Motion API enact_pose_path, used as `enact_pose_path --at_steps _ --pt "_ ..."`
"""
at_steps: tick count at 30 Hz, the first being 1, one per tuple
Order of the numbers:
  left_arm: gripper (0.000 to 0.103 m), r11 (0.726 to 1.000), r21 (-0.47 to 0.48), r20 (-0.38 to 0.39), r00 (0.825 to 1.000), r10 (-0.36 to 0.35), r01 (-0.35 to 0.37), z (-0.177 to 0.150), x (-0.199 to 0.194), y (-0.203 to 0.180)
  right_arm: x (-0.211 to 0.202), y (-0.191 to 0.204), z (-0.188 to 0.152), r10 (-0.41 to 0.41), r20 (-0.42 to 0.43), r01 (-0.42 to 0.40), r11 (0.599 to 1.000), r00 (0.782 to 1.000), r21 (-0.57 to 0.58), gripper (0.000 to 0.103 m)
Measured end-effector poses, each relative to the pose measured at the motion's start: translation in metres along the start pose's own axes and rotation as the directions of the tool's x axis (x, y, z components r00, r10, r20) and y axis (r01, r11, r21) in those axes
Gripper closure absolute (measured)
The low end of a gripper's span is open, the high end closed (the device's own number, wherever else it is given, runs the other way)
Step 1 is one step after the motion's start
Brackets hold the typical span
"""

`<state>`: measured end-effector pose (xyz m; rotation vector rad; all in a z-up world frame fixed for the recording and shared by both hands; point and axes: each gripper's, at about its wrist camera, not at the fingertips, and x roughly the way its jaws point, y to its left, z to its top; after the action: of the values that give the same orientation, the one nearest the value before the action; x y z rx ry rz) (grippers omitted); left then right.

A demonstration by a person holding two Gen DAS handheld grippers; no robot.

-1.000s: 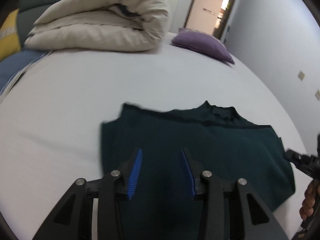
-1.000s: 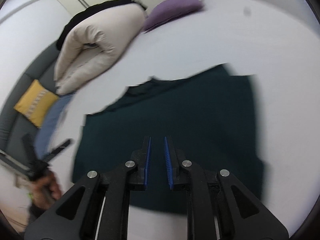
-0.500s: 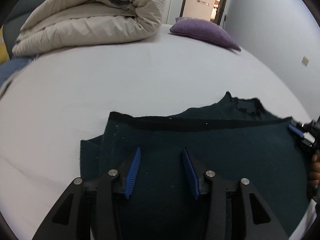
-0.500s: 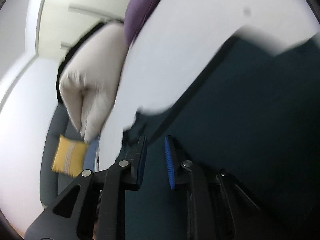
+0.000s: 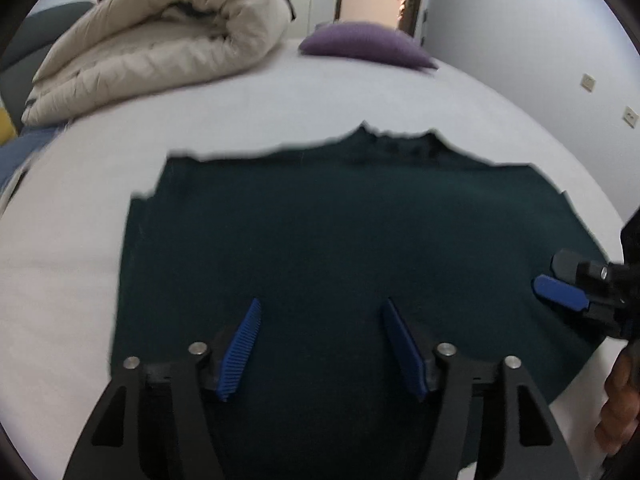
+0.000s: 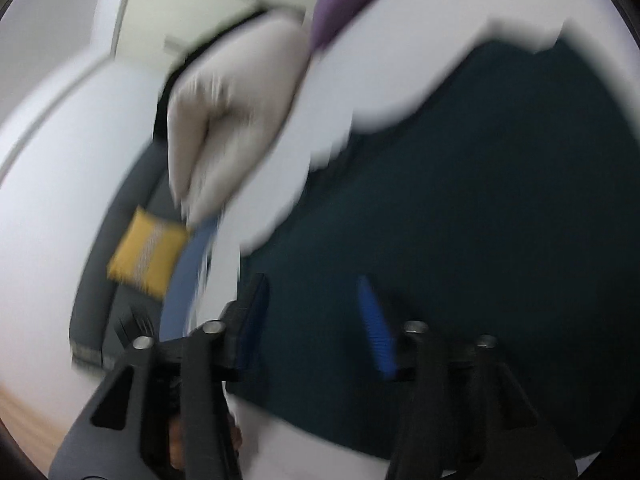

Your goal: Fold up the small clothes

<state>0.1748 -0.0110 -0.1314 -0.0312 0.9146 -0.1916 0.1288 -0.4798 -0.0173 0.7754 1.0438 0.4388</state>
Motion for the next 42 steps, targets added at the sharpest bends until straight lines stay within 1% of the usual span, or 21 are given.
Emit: enact_pose_path --at_steps 2,5,7,9,12,14,16,19,20,24,27,28,30,31,32,33,34,35,39,41,42 --pt "0.031 1.0 -0.025 0.003 1.0 -0.017 0.017 -0.001 0.001 0.006 0.0 -0.009 -0.004 0.017 0.035 -0.017 1.0 0.999 0.001 0.065" --pt "0.03 1.0 -0.019 -0.006 1.0 -0.014 0.014 0.002 0.003 0.007 -0.034 -0.032 -0.001 0.016 0.105 -0.022 0.998 0.994 0.06 0.068" --pt "0.029 1.0 -0.019 -0.003 1.0 -0.013 0.013 0.002 0.005 0.007 -0.062 -0.048 0.005 -0.078 0.169 0.066 0.995 0.982 0.076 0.067" --pt "0.029 1.0 -0.022 -0.001 1.0 -0.015 0.015 0.002 0.005 0.007 -0.088 -0.064 0.009 -0.107 0.219 0.084 0.99 0.97 0.113 0.067" --pt "0.029 1.0 -0.022 -0.002 1.0 -0.015 0.015 -0.003 0.004 0.005 -0.128 -0.08 0.015 -0.189 0.283 0.156 0.978 0.94 0.136 0.065" --pt "0.029 1.0 -0.024 -0.003 1.0 -0.017 0.017 -0.003 0.003 0.006 -0.145 -0.085 0.016 -0.22 0.301 0.185 0.973 0.928 0.139 0.065" --pt "0.029 1.0 -0.025 -0.003 1.0 -0.019 0.019 -0.004 0.002 0.006 -0.159 -0.087 0.016 -0.334 0.313 0.296 0.941 0.889 0.165 0.061" --pt "0.029 1.0 -0.023 -0.002 1.0 -0.016 0.016 -0.004 0.002 0.006 -0.171 -0.091 0.014 -0.338 0.342 0.286 0.938 0.877 0.194 0.061" --pt "0.028 1.0 -0.022 -0.002 1.0 -0.015 0.015 -0.005 0.002 0.006 -0.186 -0.096 0.007 -0.346 0.351 0.293 0.936 0.87 0.196 0.061" --pt "0.028 1.0 -0.02 -0.002 1.0 -0.014 0.014 -0.005 0.002 0.006 -0.214 -0.083 -0.008 -0.391 0.398 0.366 0.92 0.83 0.141 0.061" --pt "0.028 1.0 -0.019 -0.001 1.0 -0.013 0.013 -0.006 0.002 0.006 -0.235 -0.059 -0.023 -0.427 0.453 0.446 0.892 0.782 0.071 0.059" --pt "0.028 1.0 -0.019 -0.001 1.0 -0.013 0.013 -0.006 0.002 0.007 -0.241 -0.045 -0.028 -0.439 0.489 0.481 0.875 0.753 0.045 0.054" --pt "0.028 1.0 -0.016 0.0 1.0 -0.011 0.011 -0.006 0.003 0.007 -0.255 -0.02 -0.035 -0.447 0.575 0.539 0.842 0.686 0.01 0.036" --pt "0.028 1.0 -0.015 0.0 1.0 -0.011 0.011 -0.006 0.003 0.007 -0.263 -0.008 -0.04 -0.441 0.63 0.564 0.826 0.639 0.004 0.014" --pt "0.028 1.0 -0.015 0.0 1.0 -0.011 0.011 -0.005 0.003 0.007 -0.268 0.001 -0.044 -0.43 0.676 0.58 0.815 0.598 0.006 0.0" --pt "0.028 1.0 -0.014 0.001 1.0 -0.01 0.01 -0.006 0.004 0.007 -0.272 0.01 -0.048 -0.414 0.719 0.592 0.806 0.557 0.006 0.0" --pt "0.028 1.0 -0.013 0.001 1.0 -0.009 0.009 -0.006 0.004 0.007 -0.274 0.017 -0.049 -0.397 0.743 0.6 0.8 0.539 -0.008 0.0" --pt "0.027 1.0 -0.012 0.001 1.0 -0.008 0.008 -0.006 0.004 0.007 -0.275 0.021 -0.048 -0.388 0.745 0.605 0.795 0.543 -0.027 0.0" --pt "0.027 1.0 -0.012 0.001 1.0 -0.007 0.007 -0.006 0.004 0.007 -0.27 0.023 -0.034 -0.391 0.683 0.597 0.798 0.617 -0.082 0.0" --pt "0.026 1.0 -0.013 0.001 1.0 -0.006 0.006 -0.006 0.004 0.007 -0.269 0.015 -0.028 -0.403 0.628 0.565 0.822 0.666 -0.073 0.0" --pt "0.026 1.0 -0.012 0.001 1.0 -0.004 0.004 -0.005 0.004 0.007 -0.267 0.007 -0.023 -0.407 0.581 0.535 0.843 0.704 -0.057 0.0"
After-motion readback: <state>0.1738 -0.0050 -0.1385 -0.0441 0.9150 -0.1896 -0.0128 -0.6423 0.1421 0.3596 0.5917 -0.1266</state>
